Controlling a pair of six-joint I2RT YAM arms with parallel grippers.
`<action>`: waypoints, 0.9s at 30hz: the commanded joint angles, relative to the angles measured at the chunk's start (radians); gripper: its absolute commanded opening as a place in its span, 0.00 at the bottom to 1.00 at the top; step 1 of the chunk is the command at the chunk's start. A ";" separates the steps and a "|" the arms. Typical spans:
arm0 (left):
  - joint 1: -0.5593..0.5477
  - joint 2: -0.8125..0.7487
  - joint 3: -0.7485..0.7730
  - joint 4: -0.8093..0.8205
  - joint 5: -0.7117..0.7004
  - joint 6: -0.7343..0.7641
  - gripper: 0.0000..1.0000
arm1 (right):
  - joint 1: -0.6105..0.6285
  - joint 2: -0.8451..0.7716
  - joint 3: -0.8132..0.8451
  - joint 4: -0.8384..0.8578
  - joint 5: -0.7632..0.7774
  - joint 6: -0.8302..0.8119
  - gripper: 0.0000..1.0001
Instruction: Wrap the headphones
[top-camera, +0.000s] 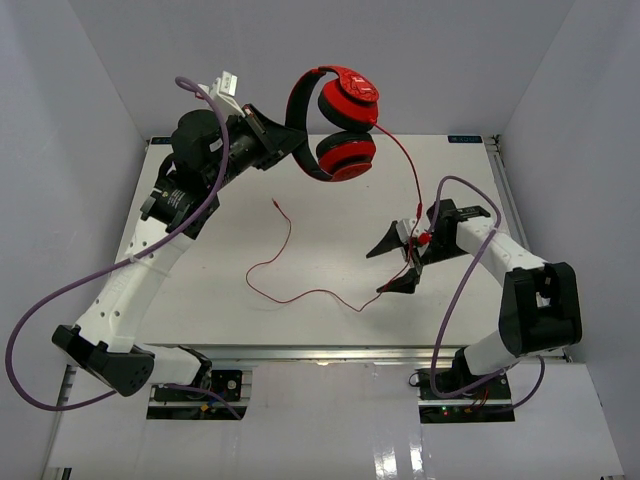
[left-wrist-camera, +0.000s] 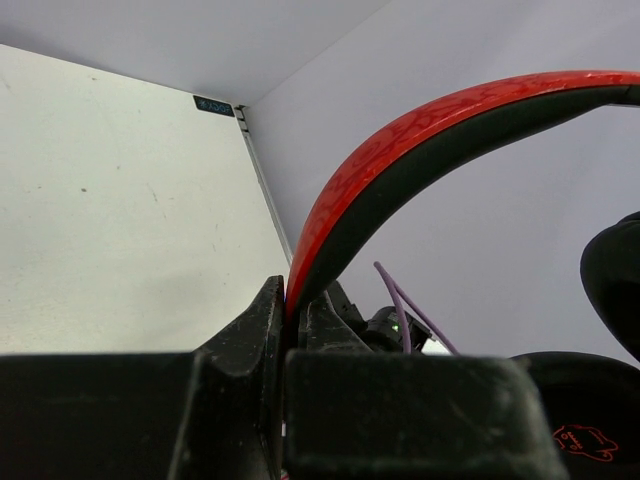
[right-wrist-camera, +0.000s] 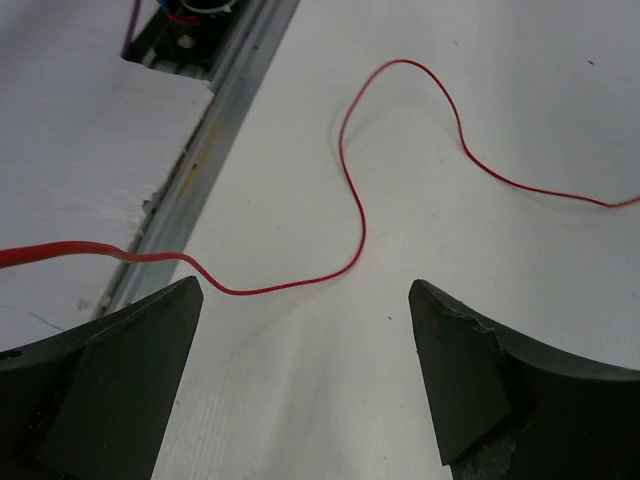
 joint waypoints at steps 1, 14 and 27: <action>-0.003 -0.033 0.060 0.040 0.000 -0.009 0.00 | 0.074 -0.019 -0.010 -0.334 -0.142 -0.332 0.90; -0.003 -0.033 0.114 0.015 -0.034 0.033 0.00 | -0.069 -0.035 0.049 -0.098 -0.070 -0.002 0.90; -0.003 -0.007 0.204 -0.029 -0.073 0.078 0.00 | -0.066 -0.430 -0.279 0.353 0.160 0.447 0.90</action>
